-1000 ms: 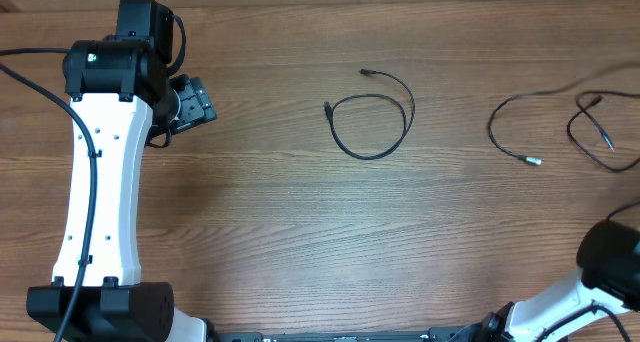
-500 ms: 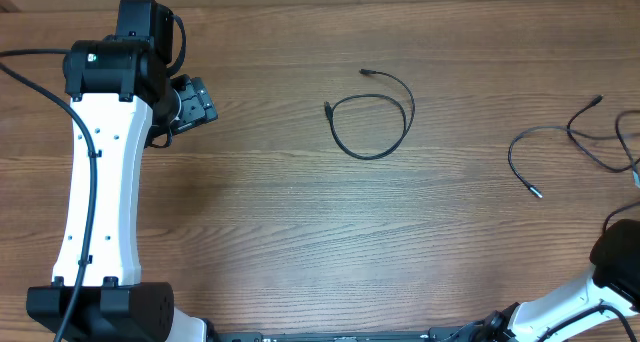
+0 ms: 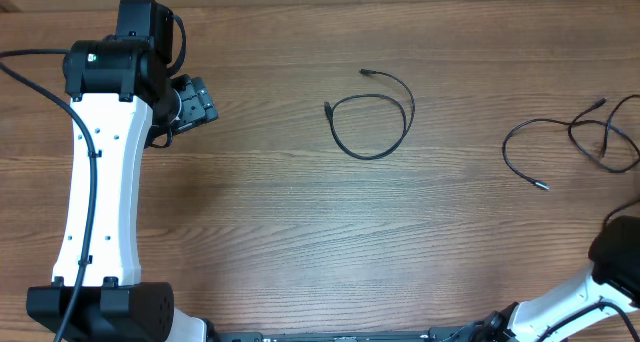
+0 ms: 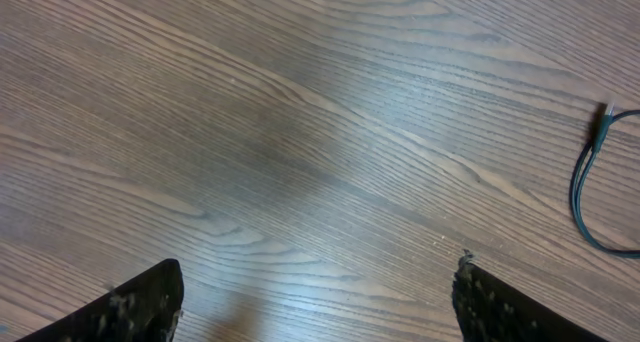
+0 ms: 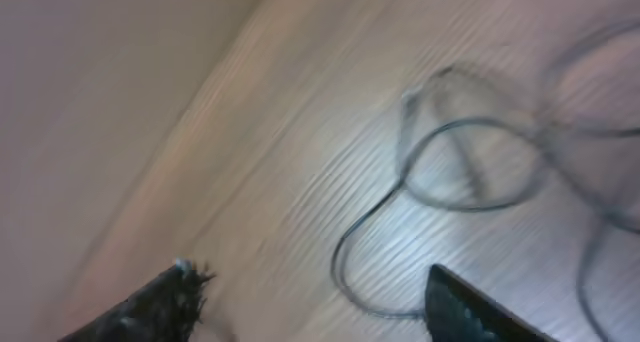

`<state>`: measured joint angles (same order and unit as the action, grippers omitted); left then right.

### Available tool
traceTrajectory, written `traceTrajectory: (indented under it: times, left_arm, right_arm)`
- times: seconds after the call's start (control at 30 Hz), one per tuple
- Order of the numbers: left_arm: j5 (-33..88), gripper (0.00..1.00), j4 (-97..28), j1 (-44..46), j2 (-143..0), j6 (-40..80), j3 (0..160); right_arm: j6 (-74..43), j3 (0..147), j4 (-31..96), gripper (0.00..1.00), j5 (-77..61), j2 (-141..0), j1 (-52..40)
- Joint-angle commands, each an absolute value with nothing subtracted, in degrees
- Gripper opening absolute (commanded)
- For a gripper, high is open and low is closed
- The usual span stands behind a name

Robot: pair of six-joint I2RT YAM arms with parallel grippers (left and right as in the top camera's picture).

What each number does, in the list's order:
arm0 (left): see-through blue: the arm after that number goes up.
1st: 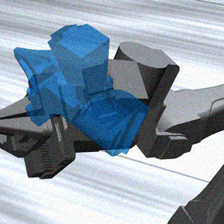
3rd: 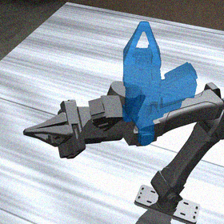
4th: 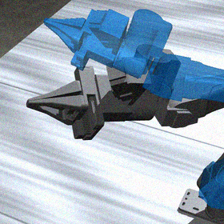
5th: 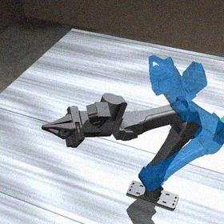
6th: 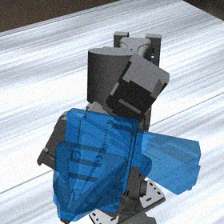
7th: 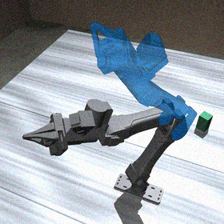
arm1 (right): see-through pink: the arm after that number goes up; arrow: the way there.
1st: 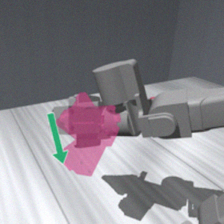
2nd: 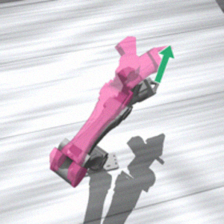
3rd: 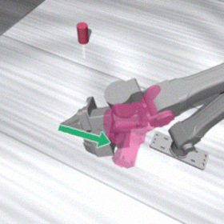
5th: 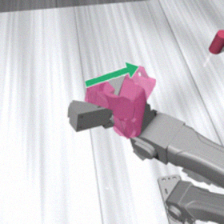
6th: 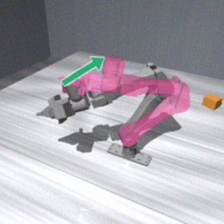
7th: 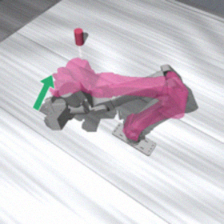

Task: Untangle cables
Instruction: 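Pull the strand to the right side of the table with the right gripper, then move the right gripper to the coiled cable and grasp it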

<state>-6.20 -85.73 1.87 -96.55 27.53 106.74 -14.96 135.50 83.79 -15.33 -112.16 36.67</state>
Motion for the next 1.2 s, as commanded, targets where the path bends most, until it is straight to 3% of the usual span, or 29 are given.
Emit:
traceTrajectory:
  times: [0.0,0.2,0.53,0.8,0.9,1.17]
  left_arm:
    - [-6.0,0.86,-85.5,1.9,-96.4,28.5,106.7]
    - [-6.2,0.90,-85.4,1.9,-96.4,28.5,106.7]
    - [-6.3,0.94,-85.2,1.9,-96.4,21.2,106.6]
    - [-5.9,0.94,-85.1,1.9,-96.5,21.2,106.5]
    - [-5.9,0.94,-85.3,1.9,-96.5,21.2,106.5]
    - [-4.8,0.94,-85.3,1.9,-96.5,21.4,106.5]
  right_arm:
    - [-8.0,135.3,86.0,0.78,-25.7,-112.3,32.2]
    - [-3.9,133.1,89.3,0.90,-25.2,-112.3,22.0]
    - [-4.0,115.1,82.3,0.90,-19.1,-112.8,4.7]
    - [-4.9,97.6,64.7,0.84,-11.5,-113.3,-5.7]
    - [-4.8,91.5,54.4,0.73,-8.1,-113.3,-8.6]
    - [-4.6,82.5,38.0,0.68,-7.5,-114.9,-11.8]
